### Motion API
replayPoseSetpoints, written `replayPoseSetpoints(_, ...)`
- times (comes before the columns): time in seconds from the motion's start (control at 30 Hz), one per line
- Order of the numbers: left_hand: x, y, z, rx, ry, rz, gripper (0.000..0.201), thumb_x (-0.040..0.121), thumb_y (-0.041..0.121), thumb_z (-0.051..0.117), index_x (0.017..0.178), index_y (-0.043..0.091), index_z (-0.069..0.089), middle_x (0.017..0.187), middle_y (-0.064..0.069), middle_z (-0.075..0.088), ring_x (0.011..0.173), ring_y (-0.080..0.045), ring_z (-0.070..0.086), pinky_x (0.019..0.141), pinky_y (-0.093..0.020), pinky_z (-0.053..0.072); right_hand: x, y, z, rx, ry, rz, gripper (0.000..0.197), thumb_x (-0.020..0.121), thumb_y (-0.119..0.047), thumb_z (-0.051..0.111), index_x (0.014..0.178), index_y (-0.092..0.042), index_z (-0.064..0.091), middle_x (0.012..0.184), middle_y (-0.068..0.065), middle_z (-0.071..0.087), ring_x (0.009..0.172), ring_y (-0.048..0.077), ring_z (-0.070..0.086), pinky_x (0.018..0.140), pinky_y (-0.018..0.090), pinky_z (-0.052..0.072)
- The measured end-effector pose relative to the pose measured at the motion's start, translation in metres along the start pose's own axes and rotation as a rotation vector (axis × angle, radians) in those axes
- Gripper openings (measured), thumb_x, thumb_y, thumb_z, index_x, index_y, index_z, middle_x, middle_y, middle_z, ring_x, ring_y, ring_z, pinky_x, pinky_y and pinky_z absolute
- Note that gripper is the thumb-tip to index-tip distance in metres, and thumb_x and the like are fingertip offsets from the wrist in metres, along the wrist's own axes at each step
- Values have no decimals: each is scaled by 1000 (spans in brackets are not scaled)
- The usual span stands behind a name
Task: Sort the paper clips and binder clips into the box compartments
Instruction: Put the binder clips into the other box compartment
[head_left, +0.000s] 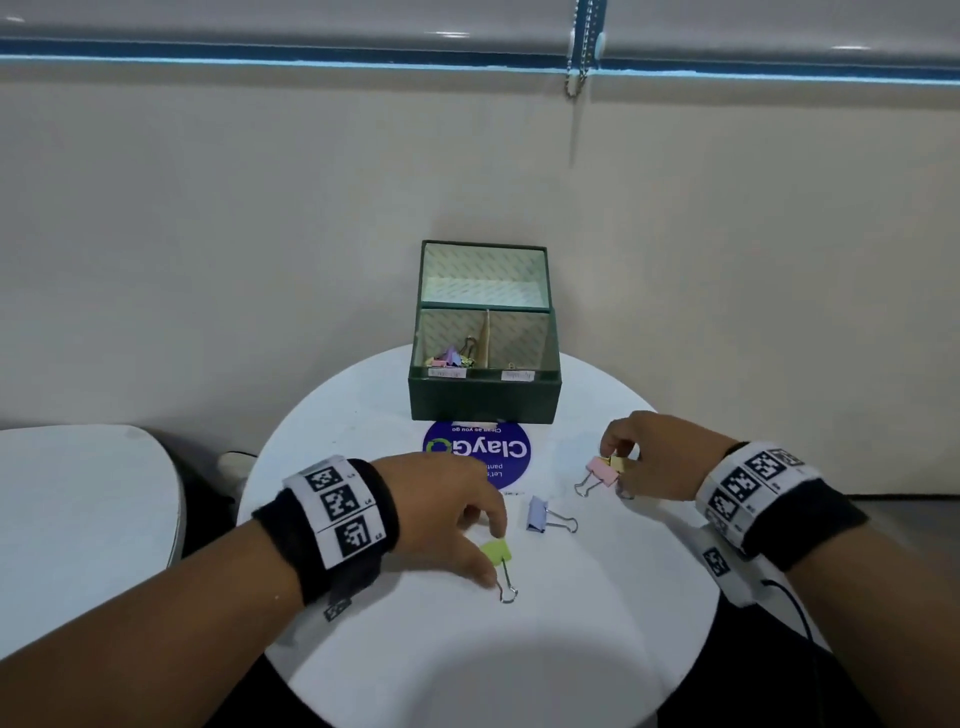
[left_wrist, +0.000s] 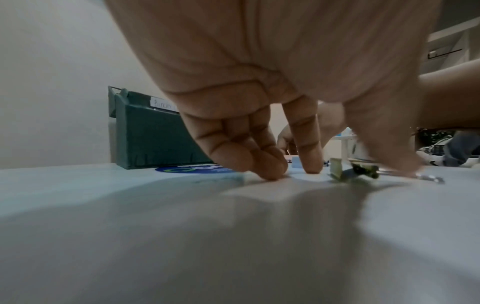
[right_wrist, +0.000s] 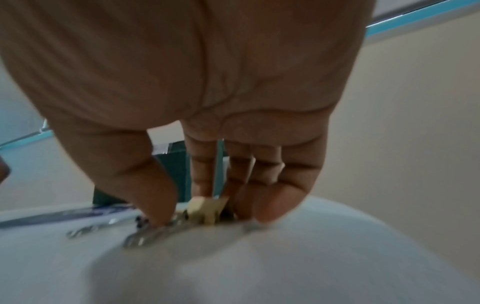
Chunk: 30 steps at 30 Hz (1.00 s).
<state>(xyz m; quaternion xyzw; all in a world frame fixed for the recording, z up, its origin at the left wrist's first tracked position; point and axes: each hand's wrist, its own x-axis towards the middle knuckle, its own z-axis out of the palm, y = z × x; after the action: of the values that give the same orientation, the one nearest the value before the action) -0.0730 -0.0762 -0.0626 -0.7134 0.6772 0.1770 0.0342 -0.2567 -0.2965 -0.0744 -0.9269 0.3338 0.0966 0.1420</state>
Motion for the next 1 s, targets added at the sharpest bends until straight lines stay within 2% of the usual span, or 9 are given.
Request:
replayPoseSetpoints(0.13, 0, 0, 4, -53, 54, -27, 32, 74, 60, 70, 94, 37, 60, 88, 16, 55, 80, -3, 55, 76, -31, 54, 1, 1, 1, 69, 17, 32, 21, 77, -24, 75, 91, -32, 61, 89, -12, 60, 75, 7, 55, 66, 25, 43)
replayPoseSetpoints(0.23, 0, -2, 5, -139, 128, -37, 22, 77, 48, 69, 87, 33, 56, 85, 15, 60, 78, -4, 57, 73, -27, 54, 0, 9, -3, 161, 81, 4, 22, 81, -9, 62, 76, -30, 61, 81, -11, 62, 71, 11, 57, 61, 20, 40)
replayPoseSetpoints(0.4, 5, 0, 1, -156, 159, -22, 9, 83, 26, 65, 82, 30, 57, 81, 15, 63, 74, -2, 57, 64, -16, 46, -9, 18, -11, 276, 120, -12, 16, 83, -8, 65, 90, -21, 67, 95, -7, 68, 75, 9, 59, 69, 19, 46)
replayPoseSetpoints(0.5, 7, 3, -2, -208, 144, 6, 23, 83, 24, 65, 100, 37, 59, 95, 17, 59, 85, -4, 58, 77, -25, 54, -4, 14, -5, 168, 48, -24, 13, 87, -22, 68, 98, -29, 67, 97, -11, 67, 83, 8, 62, 75, 21, 47)
replayPoseSetpoints(0.57, 10, 7, -3, -178, 137, 54, 40, 83, 41, 68, 120, 44, 54, 107, 21, 53, 91, -2, 56, 84, -29, 53, 2, 6, -3, 58, 27, -25, 12, 90, -27, 65, 101, -31, 67, 97, -13, 67, 87, 9, 61, 76, 22, 46)
replayPoseSetpoints(0.73, 23, 19, 3, 13, 39, 154, 83, 78, 65, 66, 147, 53, 22, 143, 21, 31, 123, -5, 43, 98, -32, 44, 16, -18, 0, -103, 45, -39, 16, 86, -17, 52, 73, -25, 56, 78, -10, 61, 75, 13, 54, 59, 20, 39)
replayPoseSetpoints(0.8, 28, 25, 7, 49, 17, 186, 71, 83, 56, 66, 146, 46, 34, 143, 17, 37, 128, -10, 43, 100, -33, 44, 19, -27, 1, -132, 21, -30, 17, 86, -17, 52, 71, -25, 52, 78, -9, 61, 73, 13, 54, 57, 20, 38)
replayPoseSetpoints(0.9, 29, 27, 4, -4, 48, 214, 41, 90, 41, 66, 130, 36, 59, 122, 13, 53, 108, -9, 54, 93, -30, 48, 21, -36, -4, -126, -52, -5, 13, 84, -23, 61, 73, -25, 55, 78, -8, 66, 69, 10, 55, 58, 20, 40)
replayPoseSetpoints(1.0, 28, 24, 5, -36, 82, 167, 33, 90, 37, 66, 122, 35, 62, 111, 13, 54, 101, -10, 57, 91, -33, 50, 22, -45, -21, -107, -3, -56, 18, 84, -24, 61, 70, -26, 49, 73, -7, 56, 65, 12, 49, 58, 22, 37)
